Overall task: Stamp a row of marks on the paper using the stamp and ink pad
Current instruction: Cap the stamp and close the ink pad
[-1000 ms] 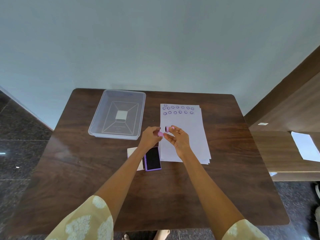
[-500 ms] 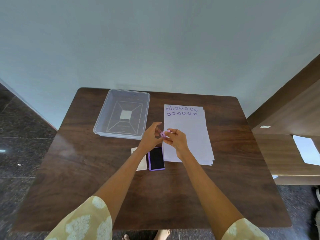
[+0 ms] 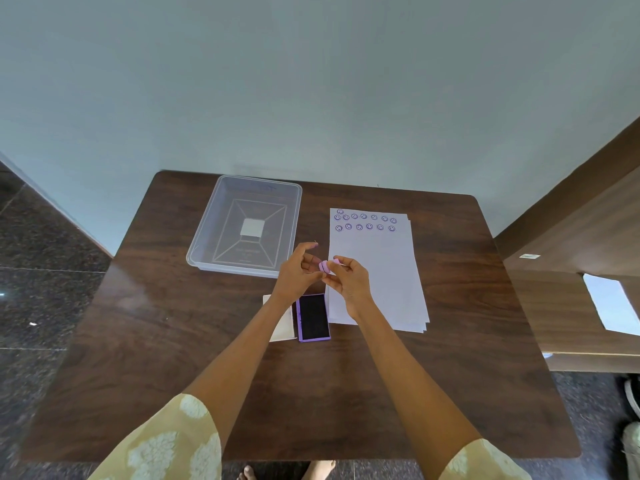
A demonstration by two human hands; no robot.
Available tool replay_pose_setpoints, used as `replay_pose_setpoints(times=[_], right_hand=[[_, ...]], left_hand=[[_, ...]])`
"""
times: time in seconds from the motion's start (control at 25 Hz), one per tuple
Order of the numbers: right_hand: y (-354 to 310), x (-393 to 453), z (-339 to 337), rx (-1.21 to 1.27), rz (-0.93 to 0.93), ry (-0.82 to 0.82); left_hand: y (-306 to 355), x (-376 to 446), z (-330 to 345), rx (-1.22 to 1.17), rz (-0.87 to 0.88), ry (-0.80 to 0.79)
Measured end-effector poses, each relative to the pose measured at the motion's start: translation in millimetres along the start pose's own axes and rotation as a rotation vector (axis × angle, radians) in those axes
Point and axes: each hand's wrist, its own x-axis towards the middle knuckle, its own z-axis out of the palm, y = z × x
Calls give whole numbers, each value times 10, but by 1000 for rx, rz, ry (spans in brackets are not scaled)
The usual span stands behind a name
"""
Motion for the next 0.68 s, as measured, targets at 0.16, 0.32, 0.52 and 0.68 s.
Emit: replay_pose_setpoints(times=[0.16, 0.32, 0.52, 0.68], right_hand=[[-5, 27, 57, -71, -14, 23], [-19, 20, 45, -81, 11, -14], [5, -3, 12, -58, 18, -20], [12, -24, 10, 11, 25, -18]], left_hand=[[5, 7, -28, 3, 17, 14], [-29, -4, -43, 13, 30, -8], [-19, -10, -24, 20, 40, -8], [1, 6, -43, 35, 49, -32]])
